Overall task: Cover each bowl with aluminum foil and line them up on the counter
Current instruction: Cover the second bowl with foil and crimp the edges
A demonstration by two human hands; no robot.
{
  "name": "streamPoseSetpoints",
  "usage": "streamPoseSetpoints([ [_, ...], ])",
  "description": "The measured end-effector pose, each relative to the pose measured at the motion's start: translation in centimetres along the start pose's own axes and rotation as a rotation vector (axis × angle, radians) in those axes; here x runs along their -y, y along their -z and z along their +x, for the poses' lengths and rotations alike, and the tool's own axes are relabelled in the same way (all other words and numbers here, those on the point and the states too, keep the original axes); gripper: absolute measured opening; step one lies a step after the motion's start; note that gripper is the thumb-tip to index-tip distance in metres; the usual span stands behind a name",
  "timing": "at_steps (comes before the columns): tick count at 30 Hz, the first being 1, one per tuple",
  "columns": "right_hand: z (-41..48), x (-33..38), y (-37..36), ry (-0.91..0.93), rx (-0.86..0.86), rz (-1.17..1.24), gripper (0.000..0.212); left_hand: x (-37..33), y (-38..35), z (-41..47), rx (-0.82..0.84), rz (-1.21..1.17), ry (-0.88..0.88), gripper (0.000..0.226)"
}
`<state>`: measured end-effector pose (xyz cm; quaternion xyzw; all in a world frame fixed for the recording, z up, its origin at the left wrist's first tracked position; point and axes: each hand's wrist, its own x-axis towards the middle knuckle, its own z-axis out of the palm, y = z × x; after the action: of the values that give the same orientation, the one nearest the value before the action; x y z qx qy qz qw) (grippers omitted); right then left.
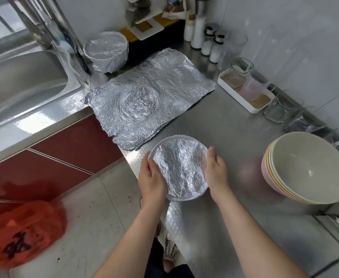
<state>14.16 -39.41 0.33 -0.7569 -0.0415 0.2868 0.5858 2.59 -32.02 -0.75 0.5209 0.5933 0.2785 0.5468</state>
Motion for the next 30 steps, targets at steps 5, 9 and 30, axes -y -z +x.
streamPoseSetpoints([
  [5,1.5,0.3,0.7,0.115,0.146,-0.110,0.030,-1.5,1.1,1.0,0.105,0.033,-0.067,0.045],
  [9,2.6,-0.1,-0.1,0.124,0.178,-0.232,0.029,-1.5,1.0,3.1,0.203,0.122,-0.084,0.050],
  [30,5.0,1.1,-0.8,0.371,0.261,-0.518,0.033,-1.3,0.2,5.3,0.309,0.191,-0.170,0.032],
])
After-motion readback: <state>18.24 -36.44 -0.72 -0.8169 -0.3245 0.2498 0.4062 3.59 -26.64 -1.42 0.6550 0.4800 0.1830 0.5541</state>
